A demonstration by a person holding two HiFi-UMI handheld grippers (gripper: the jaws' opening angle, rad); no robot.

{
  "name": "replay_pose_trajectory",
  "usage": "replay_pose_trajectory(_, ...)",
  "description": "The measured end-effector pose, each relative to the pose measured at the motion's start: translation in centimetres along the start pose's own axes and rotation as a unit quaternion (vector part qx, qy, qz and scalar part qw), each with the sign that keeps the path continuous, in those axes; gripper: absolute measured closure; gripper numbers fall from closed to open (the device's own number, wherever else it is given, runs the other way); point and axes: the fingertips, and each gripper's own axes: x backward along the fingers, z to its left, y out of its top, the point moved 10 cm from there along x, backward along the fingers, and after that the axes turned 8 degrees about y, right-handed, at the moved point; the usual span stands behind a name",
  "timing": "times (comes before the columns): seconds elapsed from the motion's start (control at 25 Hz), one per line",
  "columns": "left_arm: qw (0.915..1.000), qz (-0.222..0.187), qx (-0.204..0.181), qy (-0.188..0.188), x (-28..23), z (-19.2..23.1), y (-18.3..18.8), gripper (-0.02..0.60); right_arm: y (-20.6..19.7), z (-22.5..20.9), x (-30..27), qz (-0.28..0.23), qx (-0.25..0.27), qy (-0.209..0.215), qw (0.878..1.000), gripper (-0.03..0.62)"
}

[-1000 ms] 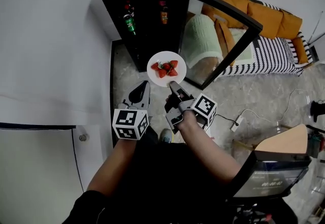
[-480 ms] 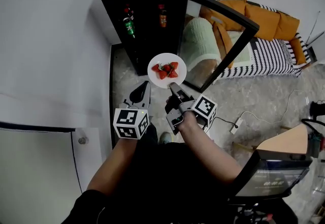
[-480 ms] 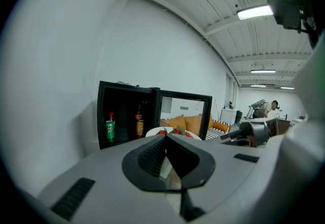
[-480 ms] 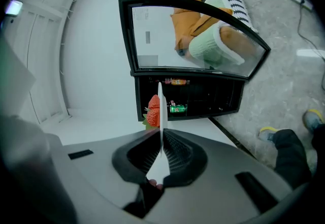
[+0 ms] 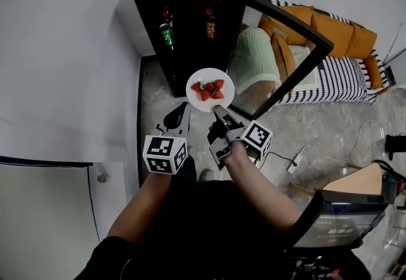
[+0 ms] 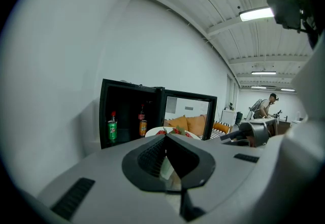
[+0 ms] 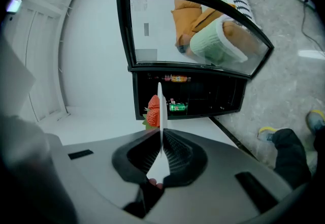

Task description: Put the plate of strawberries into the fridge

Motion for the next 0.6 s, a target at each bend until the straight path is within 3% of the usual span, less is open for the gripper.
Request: replay_pose_trajectory(0.6,0.9998,-0.012,-0.005,0.012,-0.16,-0.06,0.07,0.577,0.06,-0.21,-0.08,0.011,-0.001,0.015,1.000,0.574)
